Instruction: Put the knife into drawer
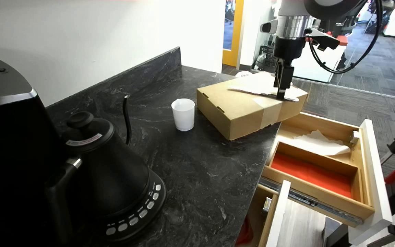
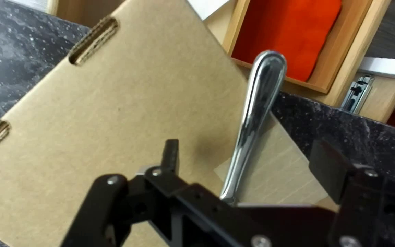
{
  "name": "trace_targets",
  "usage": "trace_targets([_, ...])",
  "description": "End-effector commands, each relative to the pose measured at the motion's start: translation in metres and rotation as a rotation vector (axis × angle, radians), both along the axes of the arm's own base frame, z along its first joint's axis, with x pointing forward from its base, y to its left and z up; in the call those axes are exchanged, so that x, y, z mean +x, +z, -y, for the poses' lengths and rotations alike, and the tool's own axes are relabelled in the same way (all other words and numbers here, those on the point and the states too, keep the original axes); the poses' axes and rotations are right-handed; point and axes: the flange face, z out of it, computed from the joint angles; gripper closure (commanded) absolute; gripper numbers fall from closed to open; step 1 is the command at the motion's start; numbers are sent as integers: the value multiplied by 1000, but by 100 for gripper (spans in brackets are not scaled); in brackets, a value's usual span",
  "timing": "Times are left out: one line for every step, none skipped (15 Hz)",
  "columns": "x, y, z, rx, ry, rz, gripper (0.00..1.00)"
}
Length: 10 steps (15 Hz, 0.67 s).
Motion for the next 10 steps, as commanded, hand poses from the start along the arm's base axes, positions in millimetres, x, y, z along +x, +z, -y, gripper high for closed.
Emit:
trace_targets([-11, 10, -2, -15, -14, -17, 33])
trace_targets([-12, 10, -2, -16, -14, -17, 40])
trace_targets([-12, 11, -2, -15, -15, -17, 47])
trace_targets([-13, 11, -2, -15, -16, -16, 53])
trace_targets([-13, 12, -2, -16, -18, -14, 61])
trace_targets([-13, 12, -1, -16, -19, -14, 66])
trace_targets([-13, 13, -1, -16, -20, -14, 74])
trace_targets([-14, 13, -1, -17, -20, -13, 80])
trace_targets([-14, 14, -1, -17, -21, -12, 87])
trace_targets([-14, 14, -1, -17, -21, -11, 93])
